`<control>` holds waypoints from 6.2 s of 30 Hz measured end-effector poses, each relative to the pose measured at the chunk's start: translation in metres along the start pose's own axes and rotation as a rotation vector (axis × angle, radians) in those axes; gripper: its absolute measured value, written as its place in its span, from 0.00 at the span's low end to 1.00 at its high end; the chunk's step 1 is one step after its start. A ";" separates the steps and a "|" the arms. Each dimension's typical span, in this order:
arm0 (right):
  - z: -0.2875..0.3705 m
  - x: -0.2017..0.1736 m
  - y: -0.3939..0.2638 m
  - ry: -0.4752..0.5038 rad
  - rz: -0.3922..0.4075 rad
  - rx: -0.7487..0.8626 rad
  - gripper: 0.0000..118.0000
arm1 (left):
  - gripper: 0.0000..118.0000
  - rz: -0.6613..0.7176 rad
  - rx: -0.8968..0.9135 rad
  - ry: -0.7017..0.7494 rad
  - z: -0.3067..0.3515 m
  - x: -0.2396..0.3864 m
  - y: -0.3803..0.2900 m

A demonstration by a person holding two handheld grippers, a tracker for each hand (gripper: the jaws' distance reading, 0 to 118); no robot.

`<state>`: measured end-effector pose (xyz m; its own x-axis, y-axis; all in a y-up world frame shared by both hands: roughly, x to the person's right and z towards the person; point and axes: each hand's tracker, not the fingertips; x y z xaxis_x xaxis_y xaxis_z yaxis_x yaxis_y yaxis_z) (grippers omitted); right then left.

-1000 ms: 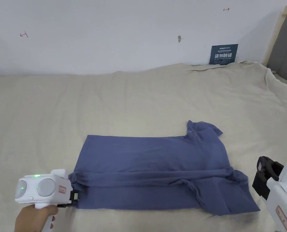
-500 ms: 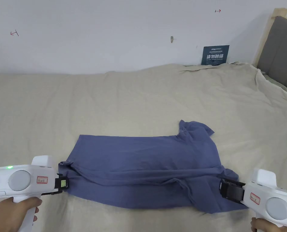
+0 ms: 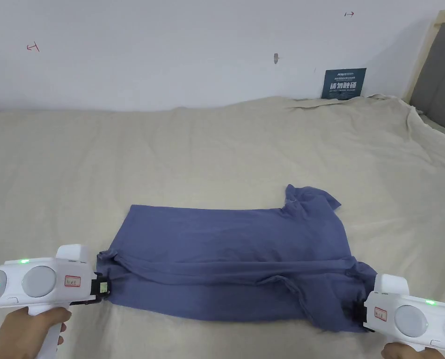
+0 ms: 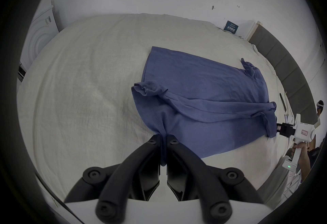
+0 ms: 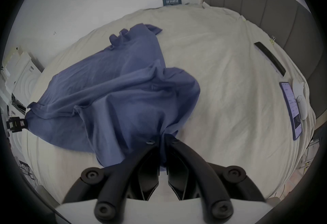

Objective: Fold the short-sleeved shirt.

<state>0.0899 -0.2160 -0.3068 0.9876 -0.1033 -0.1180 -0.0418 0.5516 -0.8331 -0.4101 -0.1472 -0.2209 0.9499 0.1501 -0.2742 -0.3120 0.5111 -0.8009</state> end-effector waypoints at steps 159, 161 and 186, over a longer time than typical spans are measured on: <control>-0.147 -0.062 0.188 0.006 0.162 -0.122 0.55 | 0.00 0.070 0.129 -0.085 -0.004 -0.033 0.064; -0.147 -0.065 0.184 0.018 0.167 -0.117 0.29 | 0.00 0.071 0.128 -0.082 -0.004 -0.034 0.063; 0.109 -0.009 0.090 0.362 0.232 0.204 0.07 | 0.00 0.114 0.173 -0.014 0.074 -0.065 -0.007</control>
<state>0.0941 -0.0751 -0.3219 0.8380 -0.2203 -0.4993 -0.1886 0.7416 -0.6438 -0.4683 -0.0979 -0.1584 0.9092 0.2262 -0.3497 -0.4105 0.6278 -0.6613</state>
